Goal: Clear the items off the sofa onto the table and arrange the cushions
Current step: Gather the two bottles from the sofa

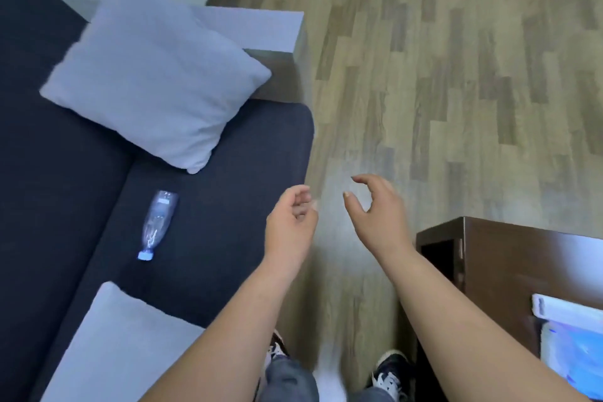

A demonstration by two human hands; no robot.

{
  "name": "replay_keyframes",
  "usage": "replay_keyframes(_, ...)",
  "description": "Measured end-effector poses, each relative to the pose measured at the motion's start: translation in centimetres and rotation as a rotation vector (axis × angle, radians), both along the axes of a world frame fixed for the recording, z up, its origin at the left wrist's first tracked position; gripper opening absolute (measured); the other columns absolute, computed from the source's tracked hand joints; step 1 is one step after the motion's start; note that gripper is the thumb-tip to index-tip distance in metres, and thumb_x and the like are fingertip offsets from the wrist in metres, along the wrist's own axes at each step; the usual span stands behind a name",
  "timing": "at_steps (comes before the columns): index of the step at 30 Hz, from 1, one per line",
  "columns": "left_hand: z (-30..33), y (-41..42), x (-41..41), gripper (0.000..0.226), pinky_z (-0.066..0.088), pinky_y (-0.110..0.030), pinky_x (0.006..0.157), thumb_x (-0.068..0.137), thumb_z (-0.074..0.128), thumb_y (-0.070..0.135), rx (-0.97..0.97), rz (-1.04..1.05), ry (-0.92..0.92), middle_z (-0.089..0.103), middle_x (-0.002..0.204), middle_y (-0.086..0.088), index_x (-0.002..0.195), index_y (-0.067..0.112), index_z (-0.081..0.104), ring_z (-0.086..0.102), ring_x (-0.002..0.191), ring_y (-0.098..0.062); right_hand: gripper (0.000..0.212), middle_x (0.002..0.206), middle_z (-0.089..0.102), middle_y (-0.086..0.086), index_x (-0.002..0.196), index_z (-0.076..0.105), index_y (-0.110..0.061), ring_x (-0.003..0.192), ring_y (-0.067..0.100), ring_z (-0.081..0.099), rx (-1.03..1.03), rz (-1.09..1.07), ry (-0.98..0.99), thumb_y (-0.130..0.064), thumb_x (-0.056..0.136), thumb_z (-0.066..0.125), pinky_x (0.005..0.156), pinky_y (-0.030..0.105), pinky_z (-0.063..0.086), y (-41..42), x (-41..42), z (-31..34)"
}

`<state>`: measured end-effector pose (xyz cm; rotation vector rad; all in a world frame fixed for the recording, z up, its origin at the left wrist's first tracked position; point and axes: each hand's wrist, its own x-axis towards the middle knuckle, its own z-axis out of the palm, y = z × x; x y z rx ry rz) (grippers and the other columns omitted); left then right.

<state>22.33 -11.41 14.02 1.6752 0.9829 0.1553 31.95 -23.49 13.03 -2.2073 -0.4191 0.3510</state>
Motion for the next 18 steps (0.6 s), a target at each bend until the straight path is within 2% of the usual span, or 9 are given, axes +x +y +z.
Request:
replay_keyframes(3, 0.9, 6.6, -3.9, 0.027, 0.047, -0.006, 0.071, 0.095, 0.063, 0.017, 0.010, 0.139, -0.029, 0.067, 0.109, 0.014, 0.114, 0.035, 0.060, 0.064, 0.080, 0.003, 0.032, 0.126, 0.062, -0.006, 0.124, 0.062, -0.019, 0.122, 0.012, 0.051, -0.019, 0.104, 0.003, -0.028, 0.093, 0.061, 0.098, 0.021, 0.034, 7.8, -2.3, 0.8)
replay_keyframes(7, 0.3, 14.7, -10.8, 0.023, 0.044, 0.000, 0.069, 0.095, 0.064, 0.018, 0.033, 0.305, -0.012, 0.068, 0.108, 0.012, 0.111, 0.034, 0.061, 0.062, 0.078, 0.011, 0.034, 0.126, 0.064, -0.006, 0.124, 0.063, -0.019, 0.123, 0.013, 0.054, -0.062, 0.334, -0.039, -0.029, 0.092, 0.063, 0.100, 0.020, 0.036, 17.6, -6.6, 0.2)
replay_keyframes(11, -1.9, 21.3, -18.6, 0.021, 0.047, -0.006, 0.067, 0.095, 0.065, 0.019, 0.043, 0.442, 0.081, 0.068, 0.110, 0.010, 0.108, 0.036, 0.060, 0.066, 0.087, 0.001, 0.035, 0.126, 0.063, -0.005, 0.124, 0.063, -0.019, 0.119, 0.015, 0.055, -0.119, 0.602, -0.065, -0.021, 0.089, 0.067, 0.094, 0.024, 0.043, 26.9, -12.2, -1.6)
replay_keyframes(14, -4.0, 24.7, -22.6, 0.020, 0.054, -0.027, 0.074, 0.093, 0.066, 0.021, 0.020, 0.485, 0.175, 0.071, 0.106, 0.007, 0.103, 0.038, 0.061, 0.070, 0.091, -0.015, 0.039, 0.124, 0.062, 0.002, 0.123, 0.064, -0.016, 0.120, 0.023, 0.052, -0.217, 0.819, -0.112, -0.016, 0.084, 0.069, 0.093, 0.034, 0.048, 32.0, -15.8, -4.3)
replay_keyframes(15, -4.9, 26.0, -24.3, 0.019, 0.054, -0.029, 0.077, 0.093, 0.066, 0.021, 0.006, 0.510, 0.196, 0.070, 0.106, 0.007, 0.107, 0.034, 0.063, 0.070, 0.092, -0.018, 0.040, 0.125, 0.061, 0.004, 0.123, 0.064, -0.015, 0.123, 0.026, 0.049, -0.277, 0.919, -0.142, -0.016, 0.083, 0.069, 0.094, 0.038, 0.048, 34.0, -17.5, -5.7)
replay_keyframes(18, -6.9, 28.5, -27.8, 0.027, 0.046, -0.021, 0.080, 0.095, 0.065, 0.021, 0.009, 0.567, 0.219, 0.067, 0.119, 0.004, 0.122, 0.021, 0.066, 0.066, 0.096, -0.012, 0.042, 0.131, 0.056, 0.009, 0.126, 0.062, -0.014, 0.133, 0.032, 0.040, -0.439, 1.124, -0.292, -0.017, 0.084, 0.065, 0.097, 0.045, 0.046, 38.1, -21.0, -8.7)
